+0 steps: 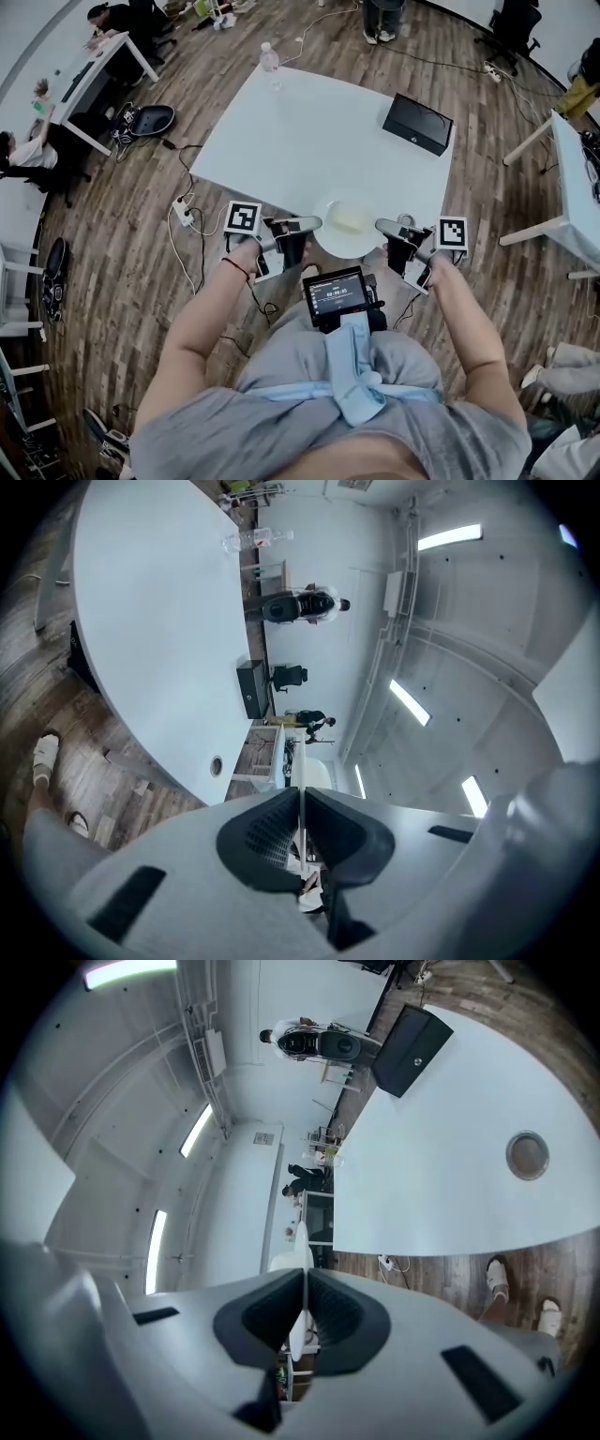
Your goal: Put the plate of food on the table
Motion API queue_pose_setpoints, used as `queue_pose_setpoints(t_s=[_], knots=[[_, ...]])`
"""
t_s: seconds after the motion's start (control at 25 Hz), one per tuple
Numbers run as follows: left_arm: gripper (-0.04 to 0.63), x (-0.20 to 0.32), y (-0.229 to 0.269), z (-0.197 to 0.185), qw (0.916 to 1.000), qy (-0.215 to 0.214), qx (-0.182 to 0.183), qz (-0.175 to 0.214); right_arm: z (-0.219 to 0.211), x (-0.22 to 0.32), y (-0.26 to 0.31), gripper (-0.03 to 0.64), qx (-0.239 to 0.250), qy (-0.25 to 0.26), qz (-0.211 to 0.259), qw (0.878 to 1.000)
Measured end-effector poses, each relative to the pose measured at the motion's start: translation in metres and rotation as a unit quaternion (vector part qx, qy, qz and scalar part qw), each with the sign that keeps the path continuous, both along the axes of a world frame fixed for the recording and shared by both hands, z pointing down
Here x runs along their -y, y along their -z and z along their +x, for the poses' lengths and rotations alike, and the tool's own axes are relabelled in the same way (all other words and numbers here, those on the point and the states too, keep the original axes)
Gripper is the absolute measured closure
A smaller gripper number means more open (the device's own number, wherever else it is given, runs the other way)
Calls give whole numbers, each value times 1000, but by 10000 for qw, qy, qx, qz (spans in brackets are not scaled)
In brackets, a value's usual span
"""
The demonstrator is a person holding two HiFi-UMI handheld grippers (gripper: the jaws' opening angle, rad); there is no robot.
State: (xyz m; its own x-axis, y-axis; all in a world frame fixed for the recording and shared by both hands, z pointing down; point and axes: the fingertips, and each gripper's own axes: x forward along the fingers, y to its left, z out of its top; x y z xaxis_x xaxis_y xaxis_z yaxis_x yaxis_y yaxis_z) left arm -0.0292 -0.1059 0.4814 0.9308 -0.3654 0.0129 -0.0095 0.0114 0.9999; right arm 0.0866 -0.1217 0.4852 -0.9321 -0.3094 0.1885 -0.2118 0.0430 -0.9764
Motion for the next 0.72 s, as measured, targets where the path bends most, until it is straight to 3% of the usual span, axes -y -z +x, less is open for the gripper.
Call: queue_pose_setpoints(t_s=[0.48,0.72], knots=[[566,80,-1,-47,9998,-180,58,52,-47,74,0,580,32,-297,37,9995],[566,105,-11,-53,9996,-223,128,100,-51,97,-12,580,7,-523,96,9986]])
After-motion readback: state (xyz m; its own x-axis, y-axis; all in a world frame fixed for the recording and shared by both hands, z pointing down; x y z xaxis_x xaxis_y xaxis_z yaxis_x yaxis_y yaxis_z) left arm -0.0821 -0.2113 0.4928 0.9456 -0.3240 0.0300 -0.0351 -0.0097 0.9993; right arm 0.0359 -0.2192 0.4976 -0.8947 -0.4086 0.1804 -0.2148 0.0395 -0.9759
